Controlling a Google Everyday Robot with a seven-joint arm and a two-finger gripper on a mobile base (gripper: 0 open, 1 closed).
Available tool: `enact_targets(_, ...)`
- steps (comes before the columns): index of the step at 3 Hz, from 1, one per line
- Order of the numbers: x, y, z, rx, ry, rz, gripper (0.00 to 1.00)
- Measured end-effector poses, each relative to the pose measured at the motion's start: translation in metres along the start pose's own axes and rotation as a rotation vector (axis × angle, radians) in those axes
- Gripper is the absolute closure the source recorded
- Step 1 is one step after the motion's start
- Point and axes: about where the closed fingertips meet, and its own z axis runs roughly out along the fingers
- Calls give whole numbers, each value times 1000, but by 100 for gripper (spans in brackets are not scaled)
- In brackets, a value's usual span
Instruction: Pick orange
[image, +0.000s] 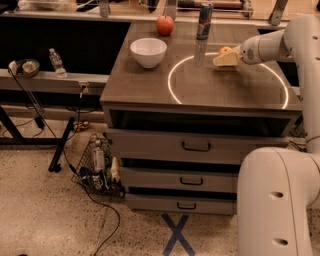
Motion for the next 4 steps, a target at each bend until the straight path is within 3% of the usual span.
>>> enact_targets(1, -1, 15, 0, -60, -4, 1, 70)
enact_targets(2, -26, 50, -19, -169, -41, -73, 93)
enact_targets(3, -64, 109, -38, -338, -102, -167, 100)
enact_targets(4, -104, 168, -54, -473, -153, -221, 100)
